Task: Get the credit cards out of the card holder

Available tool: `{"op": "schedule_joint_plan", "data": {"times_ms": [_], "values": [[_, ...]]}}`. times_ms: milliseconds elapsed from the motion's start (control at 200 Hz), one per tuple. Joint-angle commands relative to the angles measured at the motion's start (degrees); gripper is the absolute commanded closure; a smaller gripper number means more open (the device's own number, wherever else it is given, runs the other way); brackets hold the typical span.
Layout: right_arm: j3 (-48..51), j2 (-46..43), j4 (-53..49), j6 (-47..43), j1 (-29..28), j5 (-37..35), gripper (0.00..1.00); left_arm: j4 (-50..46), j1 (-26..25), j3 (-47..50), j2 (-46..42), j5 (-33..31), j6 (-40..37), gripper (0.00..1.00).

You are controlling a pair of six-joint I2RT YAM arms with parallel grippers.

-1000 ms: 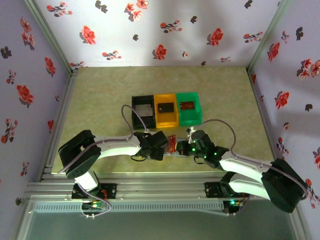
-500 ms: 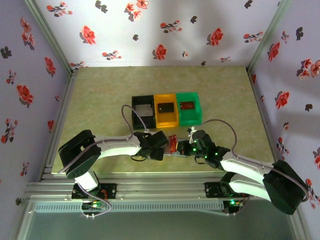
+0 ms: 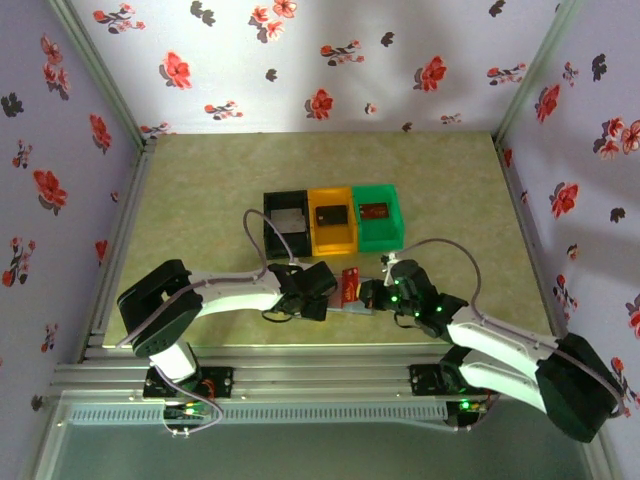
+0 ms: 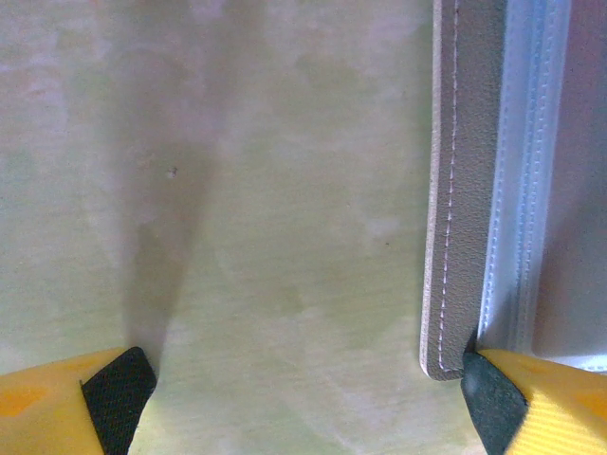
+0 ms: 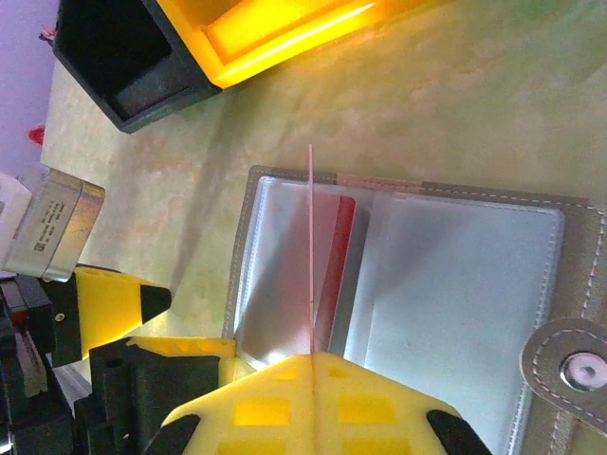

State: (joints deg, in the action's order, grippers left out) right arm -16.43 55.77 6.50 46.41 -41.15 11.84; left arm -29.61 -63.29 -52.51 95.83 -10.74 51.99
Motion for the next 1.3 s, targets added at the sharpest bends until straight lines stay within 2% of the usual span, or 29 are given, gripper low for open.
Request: {"op": "schedule_joint_plan", "data": {"times_ms": [0, 325, 795, 1060, 1295], "values": [[1.22, -1.85, -2.01, -1.81, 0.62, 0.12, 1.00, 5.55, -1.40, 1.19, 3.71, 8.64, 0.39, 0.10], [1.21, -6.78, -5.79, -2.86, 2.10, 0.55, 1.00, 3.43, -0.58, 0.55, -1.02, 7.97, -0.21, 0.10], [1.04, -9.81, -5.24, -3.26, 2.56, 4.42, 1.00, 5.11, 4.14, 2.39, -21.25, 8.33, -1.36, 0.07], [1.73, -10.33, 0.82, -2.41, 2.69, 12.02, 1.00, 21.02, 9.09, 10.83, -28.33, 18.54, -0.60, 0.07], [2.67, -12.46, 6.45, -0.24, 2.65, 17.25, 1.00, 37.25, 11.74, 15.91, -27.20, 29.28, 2.32, 0.07]]}}
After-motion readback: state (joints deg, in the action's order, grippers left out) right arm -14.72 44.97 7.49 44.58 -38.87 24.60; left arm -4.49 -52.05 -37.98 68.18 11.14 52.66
